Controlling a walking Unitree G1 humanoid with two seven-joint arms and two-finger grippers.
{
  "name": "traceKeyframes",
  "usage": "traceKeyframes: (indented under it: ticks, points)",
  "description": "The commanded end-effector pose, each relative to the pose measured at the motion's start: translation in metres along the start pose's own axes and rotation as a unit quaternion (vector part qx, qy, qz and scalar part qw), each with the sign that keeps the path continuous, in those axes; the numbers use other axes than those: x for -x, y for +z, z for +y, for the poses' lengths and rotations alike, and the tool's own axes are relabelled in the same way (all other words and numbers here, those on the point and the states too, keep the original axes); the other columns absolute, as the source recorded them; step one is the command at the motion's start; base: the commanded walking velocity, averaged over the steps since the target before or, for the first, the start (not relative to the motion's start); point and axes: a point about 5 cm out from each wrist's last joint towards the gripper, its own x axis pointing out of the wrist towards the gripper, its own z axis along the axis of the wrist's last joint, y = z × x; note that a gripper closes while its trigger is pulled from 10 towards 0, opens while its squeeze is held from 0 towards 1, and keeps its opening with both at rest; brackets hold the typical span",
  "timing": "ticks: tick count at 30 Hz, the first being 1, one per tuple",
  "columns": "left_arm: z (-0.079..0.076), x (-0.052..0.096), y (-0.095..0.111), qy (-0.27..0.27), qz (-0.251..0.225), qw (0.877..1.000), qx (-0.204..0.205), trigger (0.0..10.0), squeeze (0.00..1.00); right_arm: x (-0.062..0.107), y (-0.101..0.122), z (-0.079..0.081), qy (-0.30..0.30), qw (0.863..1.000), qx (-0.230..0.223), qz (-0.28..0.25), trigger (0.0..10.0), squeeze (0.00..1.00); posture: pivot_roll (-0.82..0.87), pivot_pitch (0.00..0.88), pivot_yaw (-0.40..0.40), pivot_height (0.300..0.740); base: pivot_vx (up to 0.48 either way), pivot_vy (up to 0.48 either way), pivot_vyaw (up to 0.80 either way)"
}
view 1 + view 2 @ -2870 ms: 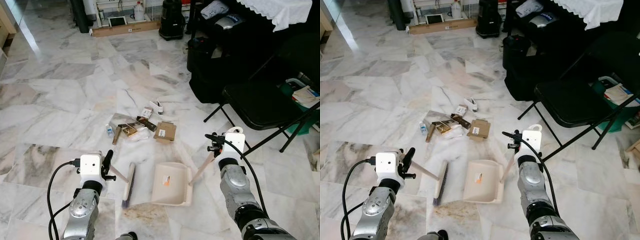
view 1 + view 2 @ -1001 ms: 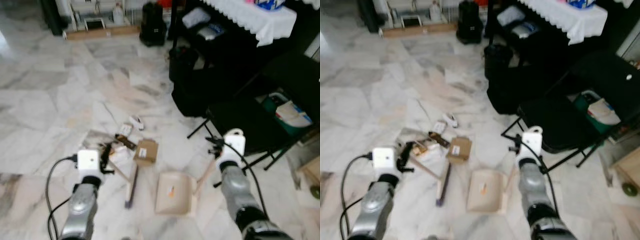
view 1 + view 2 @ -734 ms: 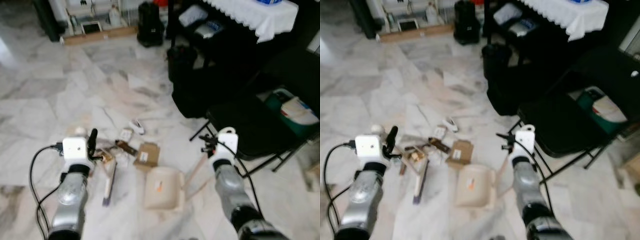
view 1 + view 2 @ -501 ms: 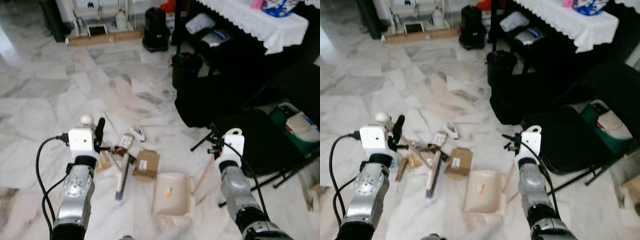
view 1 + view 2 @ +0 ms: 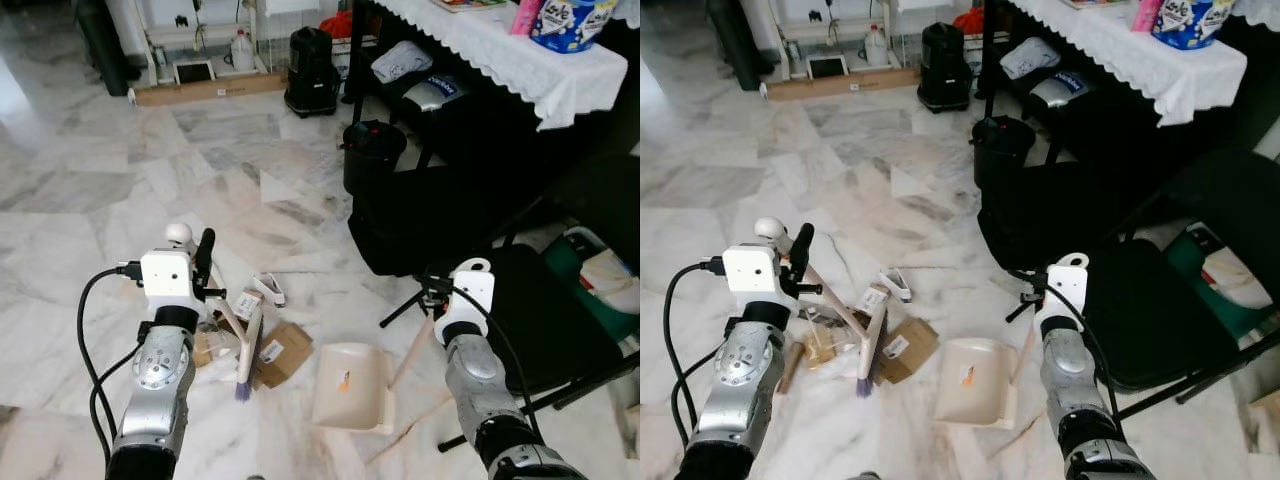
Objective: Sweep floor
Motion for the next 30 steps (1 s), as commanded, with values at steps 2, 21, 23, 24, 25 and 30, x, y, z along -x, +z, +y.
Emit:
traceKeyframes:
  ticks: [2, 21, 23, 24, 25, 30]
  points:
    - [-0.003, -0.003, 0.008, -0.004, -0.018, 1.000, 0.001, 10.0, 0.00, -0.001, 0.005, -0.003, -0.007, 1.000, -0.009, -0.014, 10.0, 0.00, 0.09, 0.131, -0.012, 0.740, 0.382, 0.000, 0.00]
    - [0.005, -0.001, 0.008, -0.003, -0.015, 1.000, -0.016, 10.0, 0.00, 0.001, -0.001, 0.001, -0.001, 1.000, 0.006, -0.001, 10.0, 0.00, 0.09, 0.122, -0.007, 0.740, 0.177, 0.000, 0.00]
    - [0.005, -0.002, 0.009, -0.007, -0.017, 1.000, -0.020, 10.0, 0.00, 0.001, -0.002, 0.001, -0.002, 1.000, 0.007, 0.001, 10.0, 0.00, 0.09, 0.117, -0.006, 0.740, 0.000, 0.000, 0.00]
    - [0.005, -0.002, 0.009, -0.007, -0.017, 1.000, -0.020, 10.0, 0.00, 0.001, -0.002, 0.001, -0.002, 1.000, 0.007, 0.001, 10.0, 0.00, 0.09, 0.117, -0.006, 0.740, 0.000, 0.000, 0.00]
    - [0.006, -0.003, 0.009, -0.012, -0.017, 0.999, -0.031, 10.0, 0.00, 0.001, -0.003, 0.002, -0.002, 1.000, 0.008, 0.002, 10.0, 0.00, 0.09, 0.113, -0.003, 0.740, 0.000, 0.000, 0.00]
    - [0.013, -0.002, 0.009, -0.014, -0.017, 0.997, -0.070, 10.0, 0.00, 0.002, -0.004, 0.004, 0.002, 1.000, 0.009, 0.005, 10.0, 0.00, 0.10, 0.114, -0.002, 0.740, 0.000, 0.000, 0.00]
